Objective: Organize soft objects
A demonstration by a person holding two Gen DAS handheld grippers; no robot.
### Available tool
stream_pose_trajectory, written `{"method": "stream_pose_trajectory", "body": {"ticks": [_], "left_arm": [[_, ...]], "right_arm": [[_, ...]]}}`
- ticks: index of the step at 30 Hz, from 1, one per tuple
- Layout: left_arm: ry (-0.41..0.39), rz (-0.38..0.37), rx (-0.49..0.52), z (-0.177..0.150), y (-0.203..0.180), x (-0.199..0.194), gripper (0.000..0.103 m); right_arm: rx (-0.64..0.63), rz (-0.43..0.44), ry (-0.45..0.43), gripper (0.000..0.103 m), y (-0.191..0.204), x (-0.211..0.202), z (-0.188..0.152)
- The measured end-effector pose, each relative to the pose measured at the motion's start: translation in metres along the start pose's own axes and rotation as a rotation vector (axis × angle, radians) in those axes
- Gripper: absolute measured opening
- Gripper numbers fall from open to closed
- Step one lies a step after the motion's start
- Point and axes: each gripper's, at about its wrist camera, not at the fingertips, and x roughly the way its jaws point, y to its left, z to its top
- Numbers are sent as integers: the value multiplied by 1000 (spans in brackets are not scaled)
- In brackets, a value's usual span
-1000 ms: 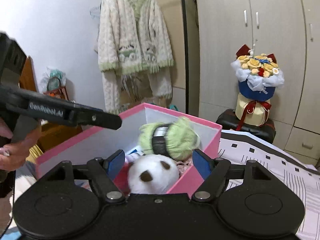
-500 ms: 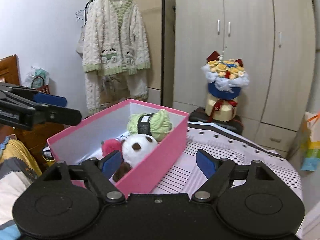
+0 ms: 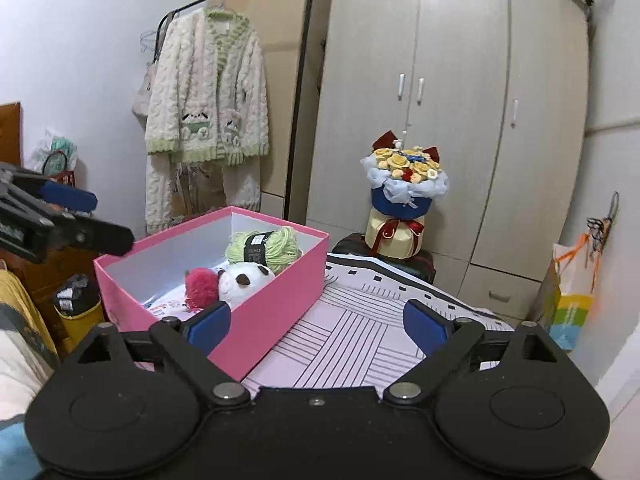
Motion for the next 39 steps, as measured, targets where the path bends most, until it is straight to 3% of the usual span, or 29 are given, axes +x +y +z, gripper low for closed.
{"method": "stream_pose_trajectory", "body": {"ticks": [2,6,9,11,14,20,23,28,31,39], "left_arm": [[10,28,14,-2,-10,-2,103],[50,101,-18,-8,-24,0,103],[76,98,-49,-12,-30,1,103],[79,66,-49,-13,-32,-3,103],[45,77,-67,-16,-36,-8,103],[-17,103,-48,-27,-52,-10,103],[-17,95,-18,-34,-61,-6,103],[-15,96,-85,-41,-57,1,103],[-13,148,-82,-47,-57,5,103],[-81,163,-50,-58,-62,-7,103]], "right_arm": [[25,-13,-2,102,-3,-10,-5],[104,-79,-4,103,-13,-22,-14],[178,-192,0,103,-20,-30,-16],[225,-282,-52,103,-17,-40,-19],[250,-258,-74,103,-14,-51,-22],[297,-216,2,103,-18,-48,-31],[241,-270,33,103,-12,-43,-41],[225,-335,46,103,-16,-31,-53],[212,-343,41,103,-14,-33,-55],[232,-367,59,103,-13,-38,-61]]}}
